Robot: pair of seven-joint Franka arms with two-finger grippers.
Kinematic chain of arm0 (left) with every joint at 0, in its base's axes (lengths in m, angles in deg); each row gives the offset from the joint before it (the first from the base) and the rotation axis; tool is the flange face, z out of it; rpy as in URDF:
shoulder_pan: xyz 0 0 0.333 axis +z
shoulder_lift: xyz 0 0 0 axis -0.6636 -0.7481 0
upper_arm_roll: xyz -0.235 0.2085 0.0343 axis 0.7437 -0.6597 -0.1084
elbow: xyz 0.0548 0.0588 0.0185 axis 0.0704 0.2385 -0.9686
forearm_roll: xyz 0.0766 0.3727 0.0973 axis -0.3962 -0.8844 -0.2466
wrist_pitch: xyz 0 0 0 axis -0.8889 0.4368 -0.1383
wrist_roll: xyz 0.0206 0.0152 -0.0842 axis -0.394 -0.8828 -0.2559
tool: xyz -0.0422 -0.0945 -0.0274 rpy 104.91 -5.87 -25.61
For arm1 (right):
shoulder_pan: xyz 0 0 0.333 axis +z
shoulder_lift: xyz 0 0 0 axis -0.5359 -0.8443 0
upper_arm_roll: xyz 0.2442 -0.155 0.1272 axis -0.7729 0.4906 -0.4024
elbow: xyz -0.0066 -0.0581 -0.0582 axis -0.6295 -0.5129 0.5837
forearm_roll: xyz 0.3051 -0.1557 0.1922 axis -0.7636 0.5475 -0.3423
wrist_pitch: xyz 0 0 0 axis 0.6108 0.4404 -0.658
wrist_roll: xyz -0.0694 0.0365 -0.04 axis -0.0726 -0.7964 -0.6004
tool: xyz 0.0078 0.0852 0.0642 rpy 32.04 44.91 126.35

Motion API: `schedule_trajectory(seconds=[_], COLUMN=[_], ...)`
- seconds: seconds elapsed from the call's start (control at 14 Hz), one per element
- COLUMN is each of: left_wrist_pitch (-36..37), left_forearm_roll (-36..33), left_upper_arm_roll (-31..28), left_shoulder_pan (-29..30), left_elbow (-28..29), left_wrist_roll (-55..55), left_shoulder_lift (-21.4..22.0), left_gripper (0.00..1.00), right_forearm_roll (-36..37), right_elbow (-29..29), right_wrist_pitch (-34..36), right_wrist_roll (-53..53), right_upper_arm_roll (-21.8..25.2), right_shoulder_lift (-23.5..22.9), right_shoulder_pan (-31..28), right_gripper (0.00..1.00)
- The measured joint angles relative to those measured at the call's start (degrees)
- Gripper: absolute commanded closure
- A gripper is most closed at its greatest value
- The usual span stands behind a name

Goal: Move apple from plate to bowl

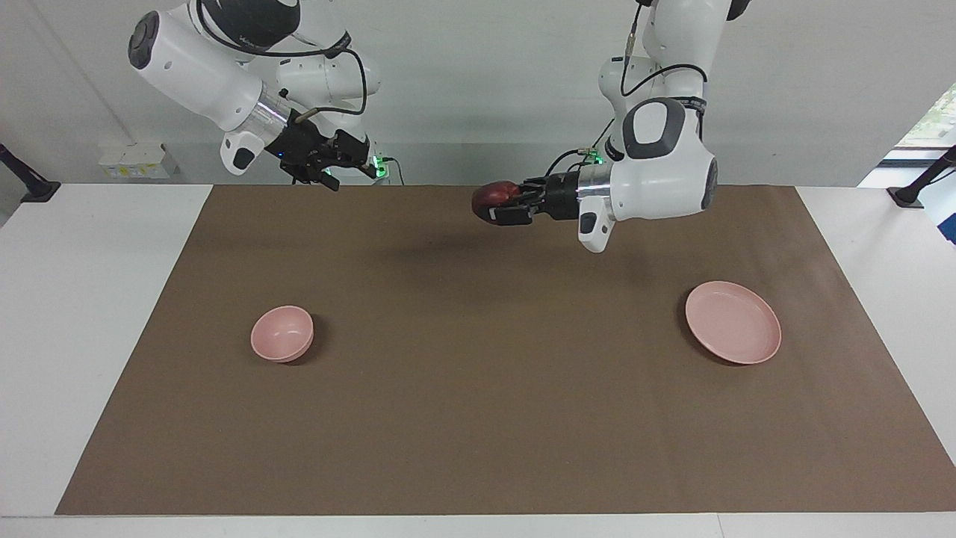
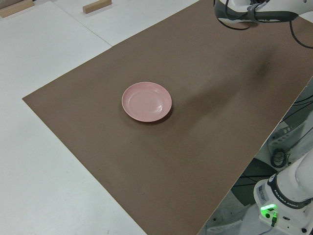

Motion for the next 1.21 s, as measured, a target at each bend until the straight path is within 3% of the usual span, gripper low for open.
schedule_trajectory(seconds=[0.21,0.5,1.21], left_wrist_pitch=[-5.72,-7.55,-13.14], left_forearm_roll=[12.87,21.73,30.90], left_upper_arm_roll=[0.30,2.72,8.88], left_shoulder_pan=[-3.29,-3.77,-6.52], left_elbow=[1.94,3.61,6.50], left_wrist_roll=[-1.76,-2.62,-2.82], left_shoulder_lift=[-0.20,-0.17,1.93], left_gripper=[1.00,1.00,1.00], right_forearm_roll=[-9.45,-11.57,-14.04], right_elbow=[-3.43,-5.25,-5.49], right_wrist_pitch=[0.92,0.91,-1.44], right_wrist_roll=[-0.10,-0.80,-4.78], right_upper_arm_roll=[0.20,0.11,-0.51], right_shoulder_lift=[2.71,4.30,4.33], right_shoulder_pan=[-1.05,-0.76,0.18], right_gripper=[0.00,0.00,0.00])
